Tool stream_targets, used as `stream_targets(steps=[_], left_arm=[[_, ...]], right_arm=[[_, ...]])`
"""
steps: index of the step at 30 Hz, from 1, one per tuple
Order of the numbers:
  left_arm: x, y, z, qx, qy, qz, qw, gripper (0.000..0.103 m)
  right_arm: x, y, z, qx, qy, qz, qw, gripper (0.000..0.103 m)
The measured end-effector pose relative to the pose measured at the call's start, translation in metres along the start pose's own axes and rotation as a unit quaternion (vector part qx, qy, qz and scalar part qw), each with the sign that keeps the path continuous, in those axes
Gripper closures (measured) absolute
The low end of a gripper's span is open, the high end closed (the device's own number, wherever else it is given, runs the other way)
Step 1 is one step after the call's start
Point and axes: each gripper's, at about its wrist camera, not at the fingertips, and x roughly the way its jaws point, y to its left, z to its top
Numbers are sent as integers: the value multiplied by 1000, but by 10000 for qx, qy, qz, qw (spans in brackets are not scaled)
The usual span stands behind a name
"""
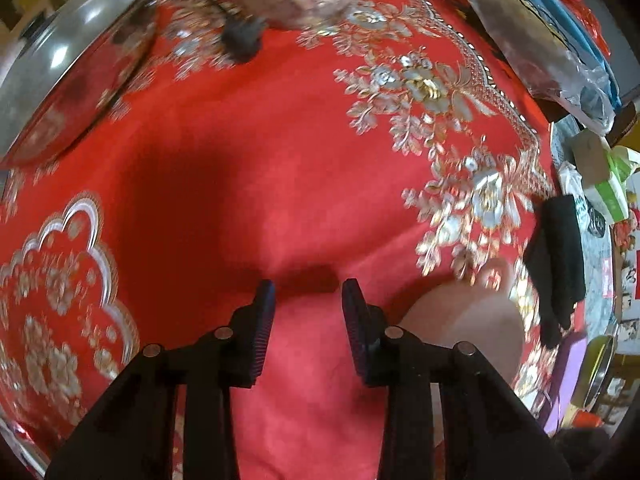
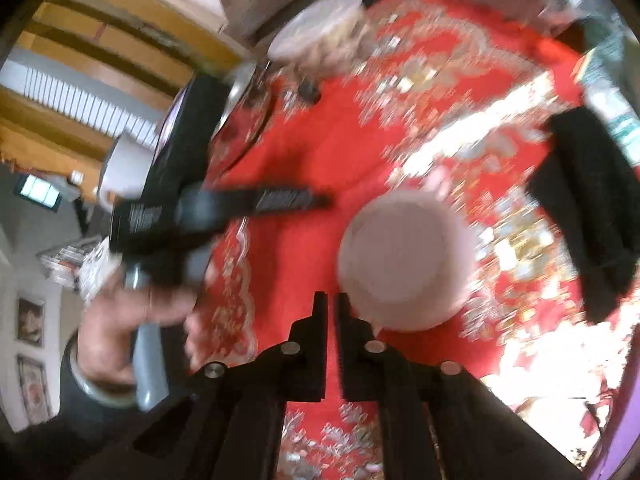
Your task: Organize plates and bowls
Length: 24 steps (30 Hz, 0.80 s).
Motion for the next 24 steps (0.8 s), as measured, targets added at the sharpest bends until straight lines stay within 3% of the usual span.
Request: stream_targets(steps=[2, 5, 8, 10, 14, 17, 24], left_arm=[[-6, 5, -15, -22, -14, -107, 9999, 71], [-9, 7, -30, -85, -62, -354, 9993, 71], [-7, -2, -33, -28, -94, -204, 9997, 71], [-9, -9, -38, -3, -149, -130, 9998, 71], [-20, -22, -54, 160, -269, -73, 9995, 71], [-25, -24, -66, 300, -320, -151, 9989, 71], [-8, -46, -97, 513, -334, -90, 9981, 71]], right_arm=[[-7, -6, 4, -25, -132, -329, 9994, 94], [-7, -31, 9, 386, -123, -440, 9982, 87], [-8, -45, 12, 506, -185, -806, 9953, 84], [-12, -57, 14, 686, -258, -475, 9962, 83], [-3, -63, 41, 1109, -314, -186, 9932, 64], [12, -64, 56, 1290, -155, 31, 9915, 64], [49, -69, 81, 1490, 320, -263, 9880, 64]])
